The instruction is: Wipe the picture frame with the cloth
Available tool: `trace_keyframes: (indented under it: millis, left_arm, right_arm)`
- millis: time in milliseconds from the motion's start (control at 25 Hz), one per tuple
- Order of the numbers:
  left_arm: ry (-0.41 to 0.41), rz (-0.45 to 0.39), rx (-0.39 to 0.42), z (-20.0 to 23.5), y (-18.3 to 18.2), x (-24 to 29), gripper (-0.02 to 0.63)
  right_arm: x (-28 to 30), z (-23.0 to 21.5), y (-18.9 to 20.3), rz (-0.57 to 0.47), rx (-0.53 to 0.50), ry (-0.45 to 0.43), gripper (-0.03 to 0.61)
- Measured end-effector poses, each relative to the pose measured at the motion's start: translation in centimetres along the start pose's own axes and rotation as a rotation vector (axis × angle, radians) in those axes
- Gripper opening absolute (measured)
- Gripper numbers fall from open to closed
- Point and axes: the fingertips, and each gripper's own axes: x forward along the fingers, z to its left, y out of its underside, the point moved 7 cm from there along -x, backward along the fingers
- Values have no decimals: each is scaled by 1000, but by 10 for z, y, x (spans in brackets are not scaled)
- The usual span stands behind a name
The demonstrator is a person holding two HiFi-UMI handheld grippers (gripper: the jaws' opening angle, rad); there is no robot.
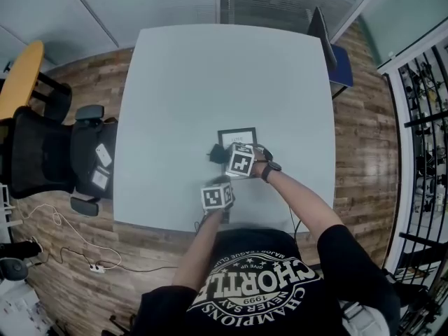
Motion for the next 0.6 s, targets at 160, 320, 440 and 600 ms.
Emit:
trace_keyframes:
  millis: [160, 320, 440, 600]
  left_arm:
    - [1, -3, -1, 2, -1, 0, 2]
    - [7, -12, -12, 5, 0, 0, 2]
    - [4, -17, -14, 6, 0, -3, 2]
    - [3, -14, 2, 5, 1, -2, 2]
  right_arm:
    - [-8, -4, 20, 25, 32, 17, 84]
    - [-20, -8, 51, 61, 72, 45, 84]
    - [-32, -8, 72, 71, 98, 72, 84]
    - [-44, -9, 89, 47, 147, 99, 85]
